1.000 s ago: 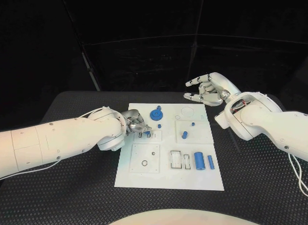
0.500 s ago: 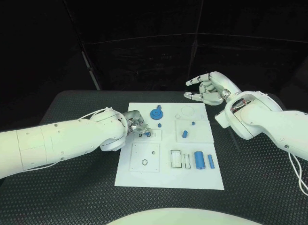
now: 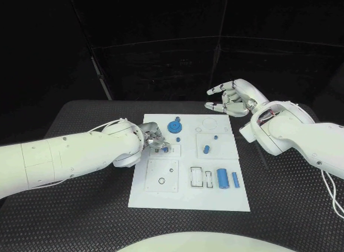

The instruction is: Assemble the parts on the task board

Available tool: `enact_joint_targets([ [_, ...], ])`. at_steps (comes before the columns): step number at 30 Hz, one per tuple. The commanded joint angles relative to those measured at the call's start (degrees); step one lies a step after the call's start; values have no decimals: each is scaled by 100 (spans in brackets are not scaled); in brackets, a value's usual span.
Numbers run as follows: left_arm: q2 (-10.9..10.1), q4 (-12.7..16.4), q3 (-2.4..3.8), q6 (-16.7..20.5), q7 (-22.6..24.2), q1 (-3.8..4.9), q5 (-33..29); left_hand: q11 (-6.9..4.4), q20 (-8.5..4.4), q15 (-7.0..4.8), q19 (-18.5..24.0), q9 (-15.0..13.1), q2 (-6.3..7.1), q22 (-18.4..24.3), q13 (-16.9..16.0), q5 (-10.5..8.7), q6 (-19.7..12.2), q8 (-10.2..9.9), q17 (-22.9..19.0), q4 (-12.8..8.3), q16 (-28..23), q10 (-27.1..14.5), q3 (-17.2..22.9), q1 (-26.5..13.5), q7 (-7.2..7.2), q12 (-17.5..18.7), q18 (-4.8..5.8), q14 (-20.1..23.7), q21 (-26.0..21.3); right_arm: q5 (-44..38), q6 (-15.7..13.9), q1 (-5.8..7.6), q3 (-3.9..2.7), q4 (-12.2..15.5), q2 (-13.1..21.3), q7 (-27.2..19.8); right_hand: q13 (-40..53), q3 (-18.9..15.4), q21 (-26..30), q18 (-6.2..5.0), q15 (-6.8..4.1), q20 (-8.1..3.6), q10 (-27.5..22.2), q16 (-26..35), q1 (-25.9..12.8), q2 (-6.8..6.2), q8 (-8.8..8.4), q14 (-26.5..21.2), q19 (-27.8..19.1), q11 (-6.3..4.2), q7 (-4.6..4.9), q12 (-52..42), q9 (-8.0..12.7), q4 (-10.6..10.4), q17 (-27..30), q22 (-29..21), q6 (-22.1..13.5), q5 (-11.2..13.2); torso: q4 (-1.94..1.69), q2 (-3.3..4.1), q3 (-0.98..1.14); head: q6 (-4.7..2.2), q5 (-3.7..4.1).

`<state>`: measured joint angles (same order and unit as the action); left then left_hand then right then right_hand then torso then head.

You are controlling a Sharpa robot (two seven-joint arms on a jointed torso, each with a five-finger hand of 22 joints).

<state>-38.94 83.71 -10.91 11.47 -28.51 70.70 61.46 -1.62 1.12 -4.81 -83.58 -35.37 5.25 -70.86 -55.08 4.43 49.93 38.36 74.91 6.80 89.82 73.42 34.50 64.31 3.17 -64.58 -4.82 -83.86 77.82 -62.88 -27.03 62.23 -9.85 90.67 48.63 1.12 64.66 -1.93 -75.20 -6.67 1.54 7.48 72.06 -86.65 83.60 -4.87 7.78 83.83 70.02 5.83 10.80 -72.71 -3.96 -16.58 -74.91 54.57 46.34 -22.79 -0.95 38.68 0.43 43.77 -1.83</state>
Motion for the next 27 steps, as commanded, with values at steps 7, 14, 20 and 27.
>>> enact_joint_targets([
  [7, 18, -3, -13, -113, -58, -17, 56, 5, -11, -35, -108, -16, -10, -15, -5, 9, -31, 43, 1509, -952, 18, 51, 984, -1, -40, -38, 110, -614, 35, -19, -35, 10, -4, 1, -14, -70, -6, -35, 19, -13, -35, -13, -19, 30, -58, -4, 29, 428, -11, -17, -3, 13, 7, -5, -715, -2, 13, -18, -1, 0, 2, 5, 4],
  [14, 21, 6, -13, -233, -65, -18, 56, 0, -13, -37, -110, -32, 0, -29, -19, 1, -29, 72, 1509, -937, 18, 63, 976, -25, -48, -58, 113, -614, 43, -19, -32, 10, -4, -3, -17, -71, -3, -37, 21, -14, -34, -13, -17, 31, -65, -2, 32, 428, -12, -17, -4, 11, 6, -5, -715, -6, 17, -19, -5, 0, 1, 12, 14],
  [20, 29, 10, -14, -303, -69, -19, 56, -5, -15, -41, -109, -46, 5, -30, -35, -4, -26, 97, 1509, -921, 18, 76, 960, -47, -56, -79, 112, -614, 43, -19, -28, 10, -4, -6, -22, -74, -3, -37, 21, -14, -34, -13, -17, 31, -65, -2, 32, 428, -12, -17, -4, 11, 6, -5, -715, -6, 17, -19, -3, -2, 1, 21, 10],
  [27, 42, 8, -14, -302, -68, -20, 56, -7, -16, -42, -110, -49, 4, -33, -47, -4, -25, 103, 1509, -916, 18, 83, 957, -52, -58, -91, 113, -614, 45, -19, -23, 10, -4, -10, -27, -74, -3, -37, 21, -14, -34, -13, -17, 31, -65, -2, 32, 428, -12, -17, -4, 11, 6, -5, -715, -6, 17, -19, -1, 0, 0, 23, 10],
])
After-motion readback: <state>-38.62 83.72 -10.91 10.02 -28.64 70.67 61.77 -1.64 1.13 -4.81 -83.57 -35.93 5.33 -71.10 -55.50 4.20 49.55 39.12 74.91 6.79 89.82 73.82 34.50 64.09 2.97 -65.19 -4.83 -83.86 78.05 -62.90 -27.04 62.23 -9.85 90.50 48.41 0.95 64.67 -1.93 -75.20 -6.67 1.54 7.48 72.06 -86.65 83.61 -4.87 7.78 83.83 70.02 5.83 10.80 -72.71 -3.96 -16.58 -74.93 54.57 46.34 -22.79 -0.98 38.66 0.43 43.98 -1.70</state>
